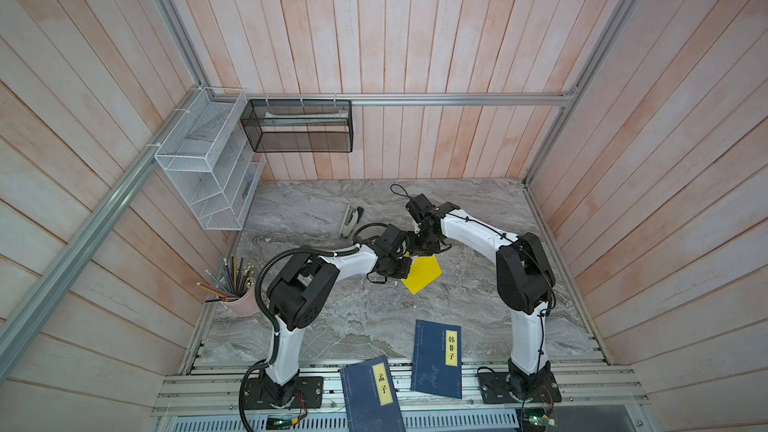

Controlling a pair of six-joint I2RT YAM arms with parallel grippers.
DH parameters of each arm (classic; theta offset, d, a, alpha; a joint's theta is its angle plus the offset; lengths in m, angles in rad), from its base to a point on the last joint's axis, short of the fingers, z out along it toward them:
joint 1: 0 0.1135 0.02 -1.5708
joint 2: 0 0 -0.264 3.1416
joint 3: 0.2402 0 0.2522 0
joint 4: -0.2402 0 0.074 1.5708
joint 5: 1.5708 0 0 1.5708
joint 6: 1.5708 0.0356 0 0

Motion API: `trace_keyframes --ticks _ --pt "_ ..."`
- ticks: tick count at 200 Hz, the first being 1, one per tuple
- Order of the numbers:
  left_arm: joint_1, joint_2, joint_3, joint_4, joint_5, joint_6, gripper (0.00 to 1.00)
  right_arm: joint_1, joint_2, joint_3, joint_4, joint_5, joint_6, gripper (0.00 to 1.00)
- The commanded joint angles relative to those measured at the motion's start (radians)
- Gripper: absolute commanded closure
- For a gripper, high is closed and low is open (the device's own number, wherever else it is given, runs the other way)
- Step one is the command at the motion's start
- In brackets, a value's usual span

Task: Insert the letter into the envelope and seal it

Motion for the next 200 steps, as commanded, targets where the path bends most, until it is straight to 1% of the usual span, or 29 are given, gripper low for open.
trace_keyframes --ticks 1,22,73,94,120,137,154,164,200 --pt "0.005 0.048 -0.014 -0.076 -0.027 0.017 1.00 0.002 0.026 -0.038 -0.045 0.099 0.006 1.00" --pt "0.007 0.047 -0.014 -0.075 -0.025 0.016 1.00 0.000 0.021 -0.036 -0.056 0.121 0.004 1.00" --pt "0.007 0.045 -0.016 -0.075 -0.026 0.015 1.00 0.001 0.018 -0.016 -0.067 0.122 0.001 1.00" --pt "0.007 0.046 -0.016 -0.073 -0.023 0.015 1.00 0.003 0.007 -0.006 -0.058 0.078 -0.005 1.00" --pt "0.007 0.049 -0.015 -0.073 -0.020 0.015 1.00 0.003 -0.033 0.000 -0.030 -0.015 -0.014 1.00" --pt "0.007 0.048 -0.015 -0.074 -0.021 0.013 1.00 -0.004 -0.074 0.002 -0.013 -0.089 -0.020 1.00" --pt "0.007 0.050 -0.015 -0.076 -0.020 0.013 1.00 -0.021 -0.122 -0.005 -0.004 -0.117 -0.011 1.00" --pt "0.007 0.050 -0.015 -0.078 -0.020 0.013 1.00 -0.034 -0.145 -0.007 -0.010 -0.119 -0.011 1.00" --pt "0.012 0.054 -0.014 -0.088 -0.026 0.015 1.00 -0.080 -0.222 -0.032 -0.059 -0.051 -0.022 1.00"
